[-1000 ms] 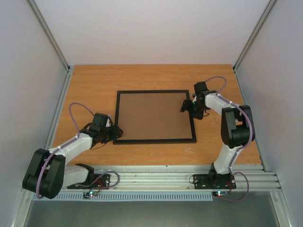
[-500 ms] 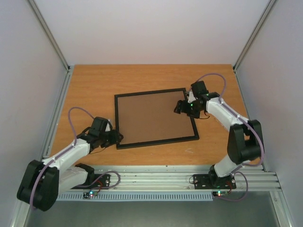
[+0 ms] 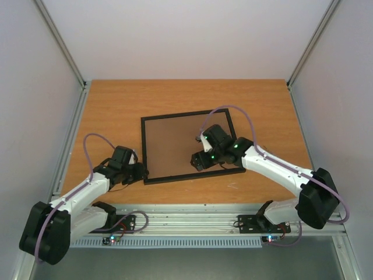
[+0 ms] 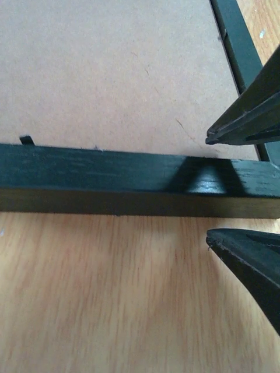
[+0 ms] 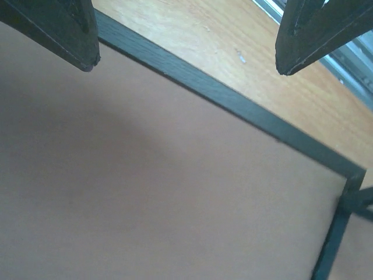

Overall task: Take the photo out of the frame
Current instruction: Move the photo frame to the center of the board, then turn over the photo frame at the center of the board.

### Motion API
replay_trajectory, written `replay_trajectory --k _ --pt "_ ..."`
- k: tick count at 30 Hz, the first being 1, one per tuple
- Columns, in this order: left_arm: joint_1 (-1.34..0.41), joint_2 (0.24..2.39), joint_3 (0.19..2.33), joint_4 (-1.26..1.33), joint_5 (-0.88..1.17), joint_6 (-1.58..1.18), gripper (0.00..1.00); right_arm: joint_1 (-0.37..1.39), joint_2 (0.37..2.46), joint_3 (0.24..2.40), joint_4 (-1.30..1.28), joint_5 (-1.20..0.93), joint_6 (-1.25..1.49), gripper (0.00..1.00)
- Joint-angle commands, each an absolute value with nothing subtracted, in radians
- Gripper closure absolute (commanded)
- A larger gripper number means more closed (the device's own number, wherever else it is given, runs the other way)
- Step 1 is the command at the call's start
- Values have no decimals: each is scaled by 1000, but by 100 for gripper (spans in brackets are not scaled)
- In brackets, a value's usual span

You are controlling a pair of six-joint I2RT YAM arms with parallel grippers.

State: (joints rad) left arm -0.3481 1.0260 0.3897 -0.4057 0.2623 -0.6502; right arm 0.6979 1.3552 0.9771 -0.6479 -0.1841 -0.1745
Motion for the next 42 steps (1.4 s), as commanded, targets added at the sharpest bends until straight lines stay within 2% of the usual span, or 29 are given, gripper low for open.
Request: replay_trajectory --k 1,10,17,23,33,42 --pt "-354 1035 386 -434 233 -623 60 833 1323 964 -553 -53 -252 17" --pt "-421 1079 409 -440 174 -644 72 1014 1389 954 -433 59 -374 23" --pt "-423 1064 418 -451 171 -651 89 1186 1486 940 -312 242 -542 23" --pt "-426 1021 407 -439 190 -669 99 1301 1592 940 -223 391 -643 22" --pt "-425 906 441 -501 204 -681 99 1409 1750 957 -116 635 -818 22" --pt "-425 887 455 -493 242 -695 100 1465 1879 922 133 808 -997 24"
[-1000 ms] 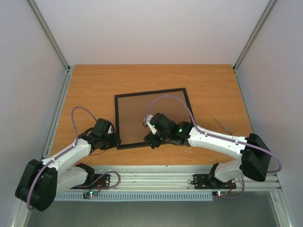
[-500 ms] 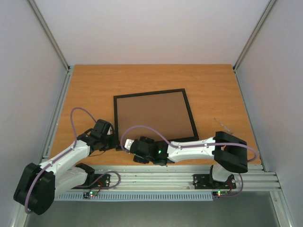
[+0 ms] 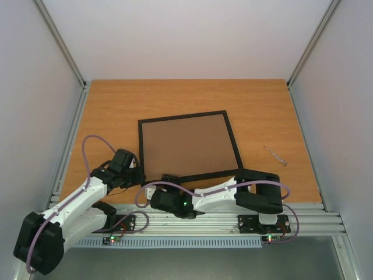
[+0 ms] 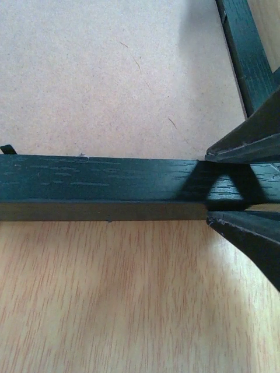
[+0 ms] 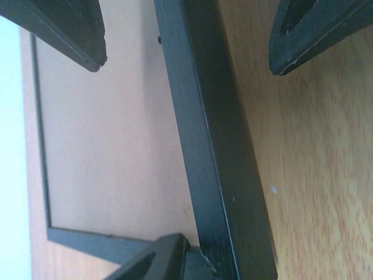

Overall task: Take the photo out of the frame
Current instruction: Turn over the photo frame at the center of the board.

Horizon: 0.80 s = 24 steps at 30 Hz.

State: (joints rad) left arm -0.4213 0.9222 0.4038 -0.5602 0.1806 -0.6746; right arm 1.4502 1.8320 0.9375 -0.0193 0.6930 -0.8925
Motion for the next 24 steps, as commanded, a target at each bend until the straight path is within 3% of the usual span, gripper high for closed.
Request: replay_trajectory --k 1,14,20,24 --pt "-425 884 456 -495 249 -696 99 1465 1891 915 164 821 -1015 24" --pt "-425 841 468 -512 277 -702 100 1465 2106 868 650 966 -1325 29" --pt "-424 832 458 -493 298 -716 99 1454 2160 874 833 994 -1443 47" --pt "-425 817 453 -486 302 -730 100 1454 2225 874 1093 1021 -1638 55"
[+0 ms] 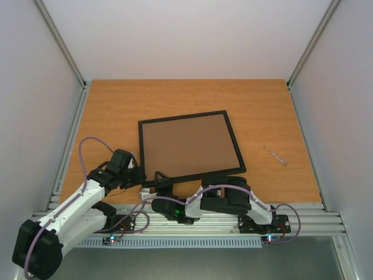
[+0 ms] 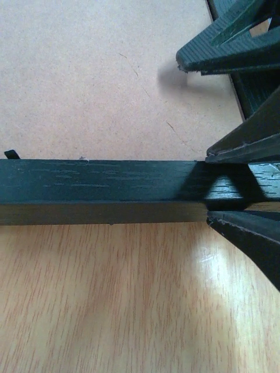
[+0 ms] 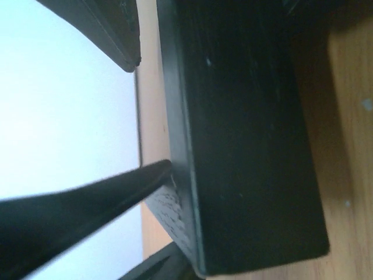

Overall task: Take the photo out of the frame
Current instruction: Turn over the photo frame at the center of the board.

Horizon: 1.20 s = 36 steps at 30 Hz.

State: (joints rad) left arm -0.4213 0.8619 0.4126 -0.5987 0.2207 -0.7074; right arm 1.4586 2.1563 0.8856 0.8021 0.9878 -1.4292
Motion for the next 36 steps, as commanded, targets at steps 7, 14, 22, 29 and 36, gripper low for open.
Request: replay_trajectory --k 7,14,22,29,36 --pt "-425 775 462 -505 286 -747 99 1456 2254 876 1347 1051 -1833 77" --pt "-425 736 496 -553 259 -754 96 1458 2240 876 1358 1061 -1853 96" --pt "-424 558 646 -733 50 -744 72 1459 2115 863 1358 1046 -1917 99" --pt "-423 457 825 -858 -110 -707 60 1453 1951 877 1276 1015 -1966 99" --pt "-423 342 818 -867 -200 -740 50 1425 1695 950 786 988 -1688 99"
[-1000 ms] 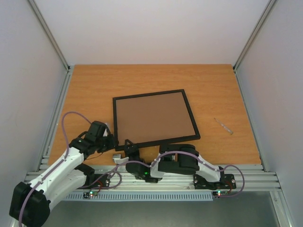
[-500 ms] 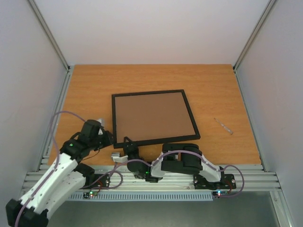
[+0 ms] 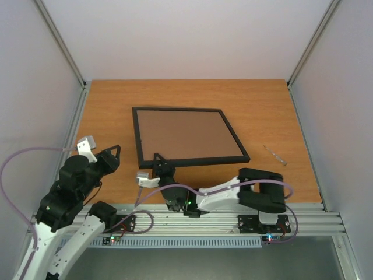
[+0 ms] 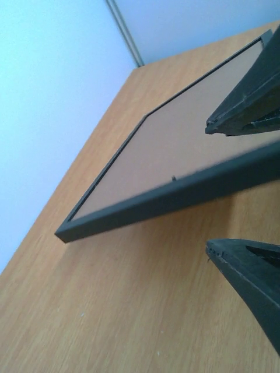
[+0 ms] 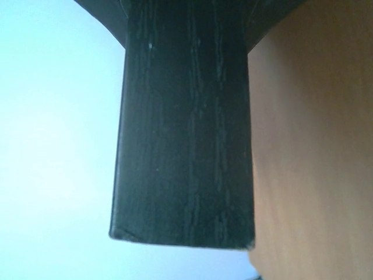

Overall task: Take the photo out of the frame
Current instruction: Turn over the photo frame at the center of the board.

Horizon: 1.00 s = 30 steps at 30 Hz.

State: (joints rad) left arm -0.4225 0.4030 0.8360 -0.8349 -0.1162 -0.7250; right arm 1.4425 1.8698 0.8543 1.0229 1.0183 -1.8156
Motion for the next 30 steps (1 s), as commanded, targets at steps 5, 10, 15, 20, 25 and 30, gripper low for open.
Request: replay_trajectory --k 5,10,15,20,25,30 --pt "-423 254 749 -854 -228 -794 45 1368 1537 1097 269 903 -1324 99" --pt "-423 210 729 -851 -251 -812 38 1307 1505 1259 66 853 -1225 99" --pt "-423 215 675 -804 -197 -841 33 1246 1545 1511 -165 781 -1057 99" --pt "-423 244 628 -762 -141 -848 30 1194 1639 1782 -348 743 -953 99" --pt "-423 253 596 -748 -121 -839 29 1150 1712 2003 -470 700 -851 99" --pt "-423 264 541 -698 -76 -861 28 1093 1735 2146 -590 595 -652 99"
